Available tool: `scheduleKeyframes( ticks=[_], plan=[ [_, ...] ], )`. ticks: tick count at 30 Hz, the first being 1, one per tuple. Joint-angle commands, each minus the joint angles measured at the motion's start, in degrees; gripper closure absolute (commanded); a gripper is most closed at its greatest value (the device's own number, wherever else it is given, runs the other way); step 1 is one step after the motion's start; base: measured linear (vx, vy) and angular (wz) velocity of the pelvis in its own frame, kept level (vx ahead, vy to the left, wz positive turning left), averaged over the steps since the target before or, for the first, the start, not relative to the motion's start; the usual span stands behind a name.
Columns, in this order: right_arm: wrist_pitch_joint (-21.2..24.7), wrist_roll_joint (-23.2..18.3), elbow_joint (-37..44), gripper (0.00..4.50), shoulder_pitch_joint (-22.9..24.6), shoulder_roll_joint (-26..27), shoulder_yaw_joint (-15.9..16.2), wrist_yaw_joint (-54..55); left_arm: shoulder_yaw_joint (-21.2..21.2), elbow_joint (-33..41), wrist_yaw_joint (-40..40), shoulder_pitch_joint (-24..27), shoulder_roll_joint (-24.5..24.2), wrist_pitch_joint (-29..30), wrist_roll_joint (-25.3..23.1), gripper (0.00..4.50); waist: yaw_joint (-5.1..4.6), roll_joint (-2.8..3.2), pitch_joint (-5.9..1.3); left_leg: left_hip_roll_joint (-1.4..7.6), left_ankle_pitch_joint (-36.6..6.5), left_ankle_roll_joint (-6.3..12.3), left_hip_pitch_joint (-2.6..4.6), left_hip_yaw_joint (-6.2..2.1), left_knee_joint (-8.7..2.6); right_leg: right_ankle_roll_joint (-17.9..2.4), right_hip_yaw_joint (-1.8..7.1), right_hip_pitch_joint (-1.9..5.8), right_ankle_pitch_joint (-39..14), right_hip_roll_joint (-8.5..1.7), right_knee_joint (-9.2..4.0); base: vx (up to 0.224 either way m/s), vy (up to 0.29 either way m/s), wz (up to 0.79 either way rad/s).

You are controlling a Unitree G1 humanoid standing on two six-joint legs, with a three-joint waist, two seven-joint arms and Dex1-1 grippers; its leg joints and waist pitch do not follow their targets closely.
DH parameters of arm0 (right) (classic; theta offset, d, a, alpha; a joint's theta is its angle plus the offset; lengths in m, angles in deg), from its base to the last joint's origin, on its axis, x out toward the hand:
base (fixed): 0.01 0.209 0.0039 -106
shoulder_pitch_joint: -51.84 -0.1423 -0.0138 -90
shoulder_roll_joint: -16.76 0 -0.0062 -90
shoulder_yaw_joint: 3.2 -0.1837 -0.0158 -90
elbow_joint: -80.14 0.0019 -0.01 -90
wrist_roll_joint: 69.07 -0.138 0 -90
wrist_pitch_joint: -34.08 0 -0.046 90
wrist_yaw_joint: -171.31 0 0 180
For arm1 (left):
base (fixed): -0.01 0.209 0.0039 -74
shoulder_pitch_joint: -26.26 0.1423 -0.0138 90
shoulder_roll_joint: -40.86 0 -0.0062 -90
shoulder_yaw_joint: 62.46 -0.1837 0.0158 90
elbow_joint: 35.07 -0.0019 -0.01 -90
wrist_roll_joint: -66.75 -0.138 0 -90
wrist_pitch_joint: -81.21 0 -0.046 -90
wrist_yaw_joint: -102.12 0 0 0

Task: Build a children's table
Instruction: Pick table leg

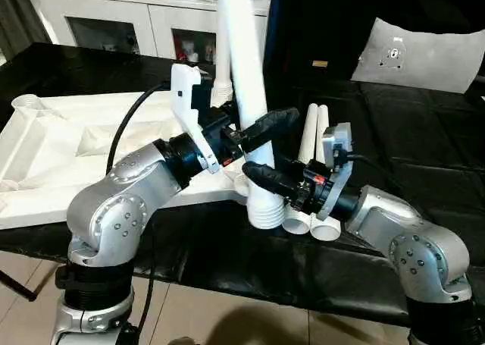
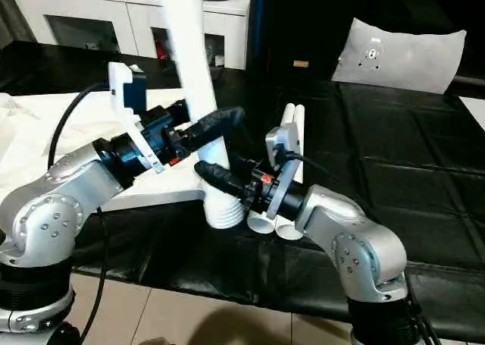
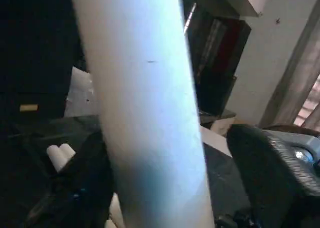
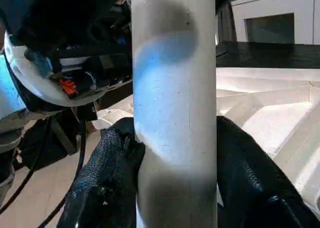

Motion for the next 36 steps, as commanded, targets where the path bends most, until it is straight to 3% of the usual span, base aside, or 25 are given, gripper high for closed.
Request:
scheduleKeyframes(
  ticks=[1,10,20,36],
  plan=[
    [-0.6,1.7,-2.1,2.64,0.3,-0.5,-0.7,1.2,-1.9,2.9,-2.5,0.1,-0.4,-1.5,-0.3,1.25,-0.05,-0.37,-3.96,2.47,-7.1,-0.4,0.29,-0.25,-3.87,-5.9,3.47,3.06,-13.8,-4.61,-4.55,0.0,0.0,0.0],
    [-2.0,2.4,-2.6,2.64,0.4,-1.1,0.2,1.1,-4.4,2.3,-4.7,0.6,-3.6,-4.0,-3.7,1.8,-0.09,-0.25,-3.98,2.49,-7.2,-0.46,0.38,-0.29,-3.9,-6.0,3.49,3.03,-13.5,-4.56,-4.35,0.0,0.0,0.0],
    [-3.0,2.4,-2.8,2.64,0.3,-1.5,0.7,1.1,-2.4,2.1,-3.1,0.7,-1.3,-3.4,-0.5,2.49,-0.06,-0.33,-4.03,2.48,-7.0,-0.31,0.24,-0.23,-3.77,-7.2,3.48,3.25,-12.6,-4.67,-4.21,0.0,0.0,0.0],
    [-3.6,2.7,-3.0,2.65,-0.5,-2.4,1.3,0.7,1.8,-0.9,3.9,-0.2,2.3,3.0,4.3,2.66,-0.01,-0.53,-4.08,2.41,-6.7,0.02,0.28,-0.14,-3.57,-7.1,3.43,3.2,-12.8,-4.53,-4.18,0.0,0.0,0.0]
  ],
)
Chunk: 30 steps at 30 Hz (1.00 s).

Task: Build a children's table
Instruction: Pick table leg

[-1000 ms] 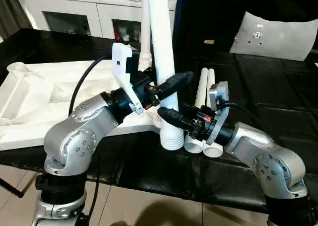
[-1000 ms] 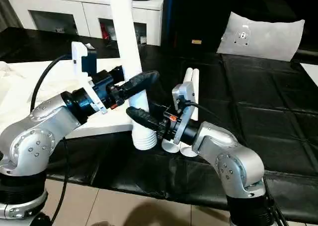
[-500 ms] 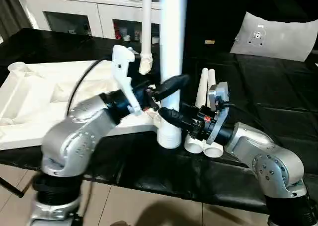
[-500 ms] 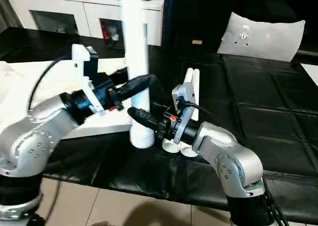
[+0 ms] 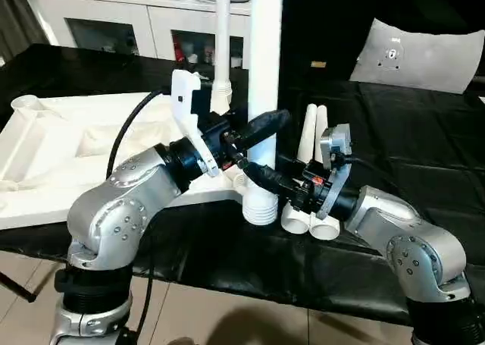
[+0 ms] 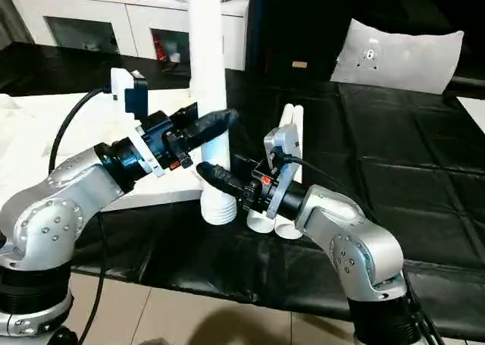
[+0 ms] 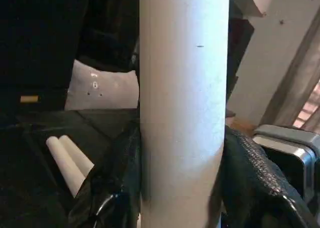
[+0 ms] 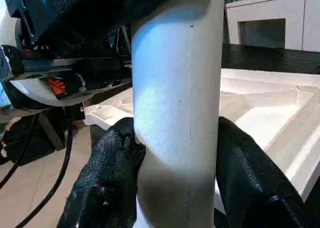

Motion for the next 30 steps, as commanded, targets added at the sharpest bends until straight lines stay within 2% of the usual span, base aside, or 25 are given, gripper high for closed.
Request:
scheduleKeyframes(
  ticks=[1,3,6,8,9,13,17,18,21,23,25,30],
  plan=[
    [0.2,1.4,-1.0,2.65,-0.5,-0.5,-0.2,0.8,0.8,0.0,1.1,-1.0,0.6,0.9,1.8,2.66,0.0,-0.52,-4.02,2.33,-6.8,0.13,0.21,-0.15,-3.67,-7.0,3.41,3.08,-13.1,-4.53,-4.39,0.0,0.0,0.0],
    [0.0,1.8,-1.2,2.65,-1.1,-0.4,-0.1,1.4,1.4,-1.5,3.1,-1.4,1.0,1.3,0.8,2.66,-0.03,-0.78,-4.02,2.33,-6.7,0.27,0.13,-0.17,-3.69,-6.5,3.36,3.15,-13.8,-4.5,-4.5,0.0,0.0,0.0],
    [0.2,1.9,-1.4,2.65,-1.6,-0.2,-0.1,1.9,1.1,-2.0,3.4,-1.6,0.5,1.0,-0.4,2.66,-0.01,-0.69,-4.08,2.32,-6.3,0.23,0.16,-0.2,-3.69,-6.1,3.38,3.12,-13.8,-4.47,-4.43,0.0,0.0,0.0],
    [0.0,2.6,-1.9,2.1,-2.4,-0.1,0.0,3.1,0.8,-1.9,2.9,-2.0,-0.5,0.5,-1.5,2.66,-0.02,-0.65,-4.08,2.35,-6.0,0.38,0.19,-0.22,-3.68,-6.2,3.39,3.1,-13.1,-4.5,-4.37,0.0,0.0,0.0],
    [-0.7,3.5,-2.3,1.96,-2.9,0.1,-0.1,3.9,1.0,-2.1,2.9,-2.3,-0.8,0.4,-1.7,2.66,-0.07,-0.98,-4.11,2.36,-5.7,0.33,0.2,-0.2,-3.69,-6.2,3.38,3.11,-13.1,-4.5,-4.29,0.0,0.0,0.0],
    [0.7,1.4,-2.7,1.63,-4.5,0.6,-1.6,4.4,2.4,-3.7,3.3,-4.1,-1.2,0.2,-1.5,2.66,-0.09,-0.73,-4.11,2.28,-6.0,-0.07,0.32,-0.16,-3.68,-6.1,3.41,3.04,-13.1,-4.46,-4.27,0.0,0.0,0.0],
    [1.2,0.0,-3.0,1.3,-6.2,1.3,-3.7,5.5,4.0,-5.9,2.7,-6.5,-2.3,0.0,-0.5,2.66,-0.11,-0.84,-4.14,2.27,-5.6,-0.17,0.34,-0.14,-3.71,-6.6,3.42,3.02,-11.2,-4.43,-4.05,0.0,0.0,0.0],
    [1.3,-0.4,-3.0,1.3,-6.6,1.3,-4.6,5.9,4.6,-6.7,1.9,-7.3,-3.0,0.2,0.1,2.66,-0.1,-1.07,-4.18,2.31,-5.7,-0.35,0.4,-0.15,-3.74,-6.7,3.4,3.11,-11.3,-4.53,-4.07,0.0,0.0,0.0],
    [2.6,-1.8,-3.4,1.02,-7.7,0.8,-6.1,6.1,5.8,-7.9,0.3,-8.6,-3.9,1.1,1.6,2.66,-0.02,-0.86,-4.24,2.37,-5.3,-0.59,0.49,-0.2,-3.75,-7.1,3.42,3.1,-10.0,-4.49,-3.78,0.0,0.0,0.0],
    [3.6,-2.2,-3.6,0.88,-8.0,0.0,-6.0,5.6,5.5,-8.1,-0.5,-8.9,-4.5,1.2,1.4,2.66,-0.02,-1.03,-4.26,2.43,-5.1,-0.55,0.46,-0.19,-3.75,-7.5,3.39,3.15,-9.1,-4.55,-3.75,0.0,0.0,0.0],
    [4.0,-0.9,-3.7,0.73,-8.7,-3.1,-4.0,2.6,4.7,-8.5,-2.2,-9.7,-5.8,1.7,1.2,2.66,0.1,-1.05,-4.29,2.4,-5.1,-0.57,0.5,-0.18,-3.72,-7.3,3.38,3.27,-9.2,-4.53,-3.74,0.0,0.0,0.0],
    [6.2,-0.5,-3.4,0.71,-9.4,-6.5,-1.7,-0.9,2.2,-8.9,-5.2,-10.9,-8.1,0.8,-0.8,2.66,0.2,-1.28,-4.14,2.29,-5.6,-0.48,0.4,-0.15,-3.69,-6.3,3.4,3.32,-12.0,-4.52,-4.01,0.0,0.0,0.0]
  ],
)
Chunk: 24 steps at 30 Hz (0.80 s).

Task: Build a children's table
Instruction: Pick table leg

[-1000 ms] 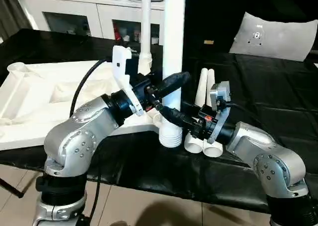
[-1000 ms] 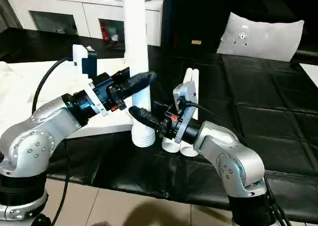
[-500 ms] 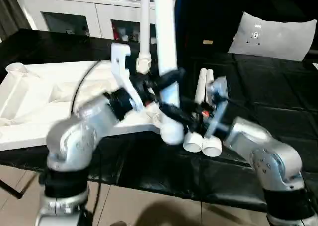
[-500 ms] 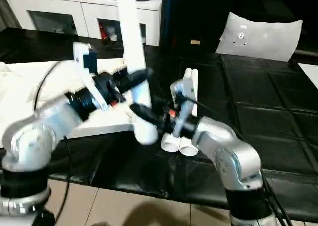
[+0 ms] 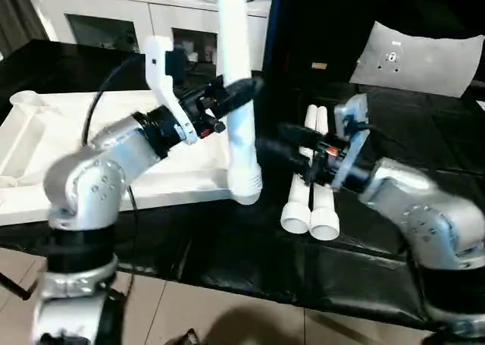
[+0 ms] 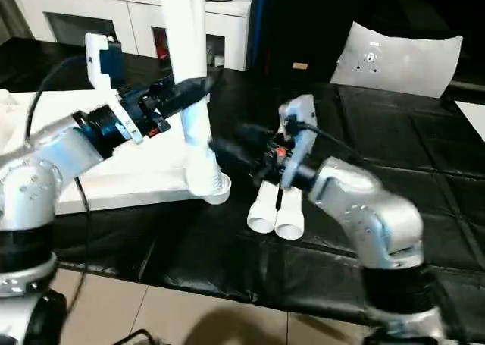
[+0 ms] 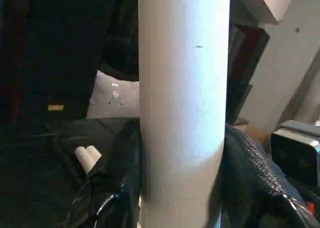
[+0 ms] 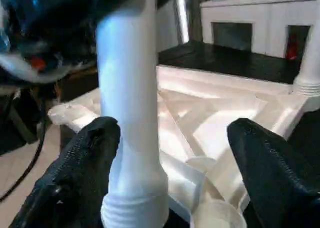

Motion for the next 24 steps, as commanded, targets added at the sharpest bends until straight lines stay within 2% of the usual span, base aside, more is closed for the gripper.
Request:
scheduleKeyframes(
  ticks=[1,2,3,6,8,12,19,24],
  plan=[
    [2.0,0.5,0.7,0.71,-0.7,-1.1,1.2,-0.9,-1.7,0.5,-1.6,-0.9,-0.5,-0.7,-1.3,2.66,0.12,-0.23,-4.17,2.31,-5.5,-0.45,0.35,-0.09,-3.68,-6.1,3.46,3.25,-12.1,-4.69,-4.08,0.0,0.0,0.0],
    [3.4,1.0,0.8,0.71,-1.2,-2.0,2.5,-0.8,-3.6,0.8,-2.8,-1.2,-1.5,-1.6,-2.9,2.66,0.13,-0.39,-4.22,2.32,-5.3,-0.41,0.36,-0.14,-3.68,-6.2,3.43,3.32,-12.1,-4.59,-4.01,0.0,0.0,0.0],
    [3.4,1.0,0.8,0.71,-1.2,-2.0,2.5,-0.8,-3.6,0.8,-2.8,-1.2,-1.5,-1.6,-2.9,2.66,0.16,-0.34,-4.2,2.37,-5.2,-0.38,0.38,-0.19,-3.71,-6.1,3.43,3.27,-12.1,-4.61,-4.02,0.0,0.0,0.0],
    [4.1,2.3,-0.3,0.71,-2.6,-1.1,5.3,0.4,-9.0,2.1,-5.1,-1.4,-3.1,-3.0,-6.4,2.66,0.04,-0.35,-4.18,2.47,-5.4,-0.83,0.43,-0.17,-3.76,-6.3,3.45,3.13,-12.5,-4.7,-3.93,0.0,0.0,0.0],
    [4.0,2.9,-1.0,0.71,-3.0,-0.4,6.0,0.7,-10.0,2.4,-5.1,-1.6,-2.9,-3.1,-6.7,2.66,0.1,-0.51,-4.26,2.5,-5.2,-0.99,0.38,-0.14,-3.71,-6.8,3.46,3.18,-12.2,-4.85,-3.79,0.0,0.0,0.0],
    [4.2,2.9,-1.6,0.71,-3.4,0.7,6.0,1.4,-10.8,3.1,-5.7,-1.9,-2.7,-3.0,-6.9,2.66,0.0,-0.51,-4.22,2.47,-5.4,-1.26,0.38,-0.1,-3.71,-7.4,3.47,3.17,-11.2,-4.73,-3.73,0.0,0.0,0.0],
    [5.7,2.6,-2.3,0.71,-3.7,1.7,6.6,2.0,-11.4,3.2,-6.7,-2.1,-2.7,-3.8,-7.3,2.66,0.04,-0.39,-4.18,2.45,-6.0,-1.49,0.41,-0.12,-3.75,-6.9,3.45,3.17,-12.3,-4.72,-3.9,0.0,0.0,0.0],
    [6.3,2.0,-2.6,1.16,-3.6,2.7,5.8,2.7,-11.1,3.7,-7.0,-2.2,-2.6,-3.3,-6.7,2.66,0.05,-0.32,-4.21,2.42,-6.0,-1.63,0.36,-0.12,-3.73,-6.9,3.46,3.17,-12.1,-4.74,-3.84,0.0,0.0,0.0]
  ],
)
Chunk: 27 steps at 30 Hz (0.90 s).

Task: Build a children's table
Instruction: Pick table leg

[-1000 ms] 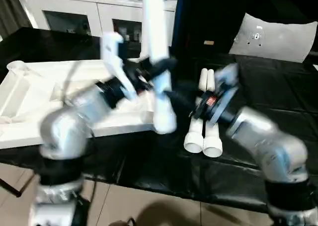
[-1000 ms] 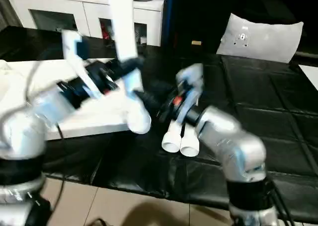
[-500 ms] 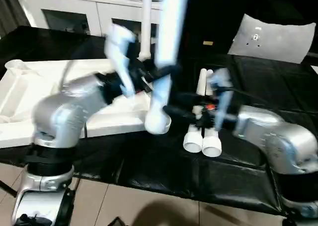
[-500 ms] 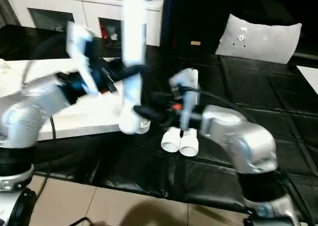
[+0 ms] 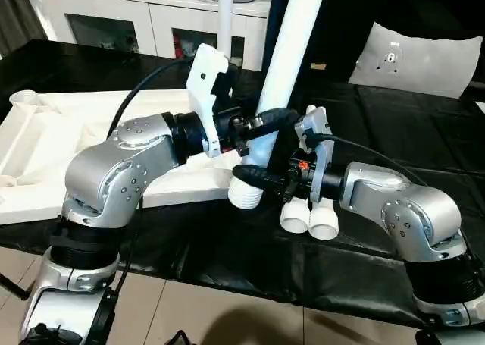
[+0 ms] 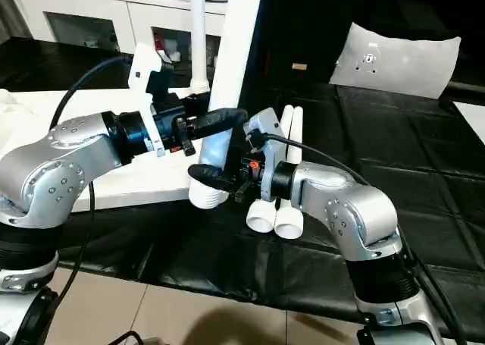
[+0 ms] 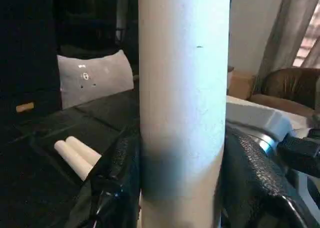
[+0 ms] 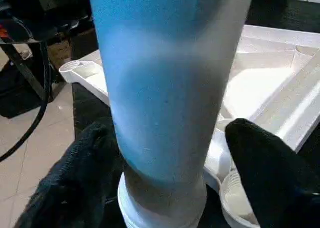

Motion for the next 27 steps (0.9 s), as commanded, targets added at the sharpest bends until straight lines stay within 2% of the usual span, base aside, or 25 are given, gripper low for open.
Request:
scheduleKeyframes(
  ticks=[1,6,14,17,24,25,27],
  plan=[
    [0.9,-0.4,-0.2,1.26,-0.9,0.1,-0.7,0.6,-0.3,2.0,-0.7,-1.0,0.0,-0.2,0.1,2.66,0.08,-0.09,-4.26,2.42,-6.0,-1.51,0.39,-0.16,-3.76,-6.9,3.46,3.2,-11.9,-4.75,-3.9,0.0,0.0,0.0],
    [1.1,-1.0,-0.7,1.69,-0.9,0.9,-1.4,0.6,-0.5,2.8,-1.2,-0.7,0.1,0.2,0.5,2.66,0.07,0.01,-4.27,2.47,-6.2,-1.63,0.39,-0.19,-3.78,-7.4,3.47,3.24,-10.9,-4.75,-3.78,0.0,0.0,0.0],
    [1.8,-2.3,-0.7,2.44,-0.6,1.6,-2.2,0.5,0.2,3.2,-1.5,-0.8,0.8,0.9,1.7,2.66,0.06,0.03,-4.27,2.4,-6.4,-1.79,0.37,-0.17,-3.76,-7.0,3.46,3.24,-11.5,-4.71,-3.88,0.0,0.0,0.0],
    [2.0,-2.6,-0.8,2.54,-0.5,1.8,-2.4,0.5,0.3,3.5,-1.8,-0.8,0.8,1.3,2.1,2.66,0.1,0.26,-4.26,2.42,-6.6,-1.92,0.44,-0.23,-3.79,-7.2,3.43,3.19,-11.5,-4.7,-3.84,0.0,0.0,0.0],
    [1.6,-2.8,-0.9,2.56,-0.2,1.8,-2.7,0.6,0.3,4.3,-2.5,-0.5,0.8,2.0,3.0,2.66,0.09,0.12,-4.28,2.4,-6.6,-1.94,0.38,-0.2,-3.79,-7.2,3.43,3.28,-11.4,-4.7,-3.83,0.0,0.0,0.0],
    [1.3,-2.7,-0.8,2.56,-0.1,1.8,-2.8,0.4,0.6,4.3,-2.4,-0.5,1.0,2.2,3.3,2.66,0.08,0.37,-4.3,2.42,-6.6,-1.99,0.42,-0.23,-3.76,-7.3,3.45,3.23,-11.1,-4.7,-3.86,0.0,0.0,0.0],
    [1.1,-2.7,-0.7,2.56,0.0,1.7,-2.8,0.3,0.7,4.4,-2.4,-0.5,0.9,2.3,3.4,2.66,0.11,0.31,-4.32,2.4,-6.6,-1.99,0.4,-0.22,-3.76,-7.4,3.44,3.29,-10.9,-4.69,-3.85,0.0,0.0,0.0]
  ],
)
